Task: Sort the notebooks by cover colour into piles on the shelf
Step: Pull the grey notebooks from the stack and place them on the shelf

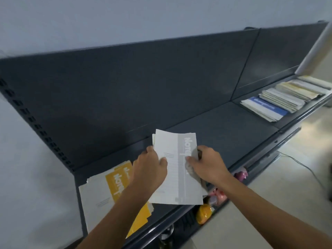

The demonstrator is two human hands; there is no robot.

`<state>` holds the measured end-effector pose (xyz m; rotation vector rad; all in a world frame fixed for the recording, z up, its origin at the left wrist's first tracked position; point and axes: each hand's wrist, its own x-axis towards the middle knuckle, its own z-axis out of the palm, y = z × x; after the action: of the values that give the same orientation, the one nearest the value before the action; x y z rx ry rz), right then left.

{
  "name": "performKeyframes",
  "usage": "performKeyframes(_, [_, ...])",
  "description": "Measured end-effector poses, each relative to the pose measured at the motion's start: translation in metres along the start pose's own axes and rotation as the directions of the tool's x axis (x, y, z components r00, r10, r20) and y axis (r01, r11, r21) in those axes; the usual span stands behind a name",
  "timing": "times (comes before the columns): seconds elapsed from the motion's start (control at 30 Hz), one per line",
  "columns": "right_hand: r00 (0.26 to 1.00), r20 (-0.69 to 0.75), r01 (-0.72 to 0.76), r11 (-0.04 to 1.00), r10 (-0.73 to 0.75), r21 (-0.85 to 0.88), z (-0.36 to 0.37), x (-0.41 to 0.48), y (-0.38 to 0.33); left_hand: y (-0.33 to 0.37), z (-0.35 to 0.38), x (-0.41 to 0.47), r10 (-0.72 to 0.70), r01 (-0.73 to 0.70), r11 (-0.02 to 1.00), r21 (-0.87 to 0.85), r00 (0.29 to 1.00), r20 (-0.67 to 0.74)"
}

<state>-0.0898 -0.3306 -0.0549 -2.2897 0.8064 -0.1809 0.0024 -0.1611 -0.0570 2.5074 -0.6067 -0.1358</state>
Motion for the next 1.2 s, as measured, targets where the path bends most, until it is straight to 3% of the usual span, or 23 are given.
performKeyframes(0.23, [0.993, -0.066, -0.105, 0.993, 0.101, -0.055, -0.08, 0.026, 0.085, 0.104, 0.057, 0.028, 0.153, -0.155, 0.988, 0.008, 0.984, 0.089])
performKeyframes(0.83, [0.969, -0.226, -0.151, 0.962, 0.099, -0.226, -0.277, 0.109, 0.31, 0.382, 0.224, 0.086, 0.202, -0.224, 0.97, 0.089, 0.957, 0.206])
performKeyframes(1.2, [0.913, -0.279, -0.329, 0.941, 0.296, -0.078, -0.362, 0.135, 0.375, 0.49, 0.29, 0.13, 0.321, -0.351, 0.934, 0.07, 0.908, 0.27])
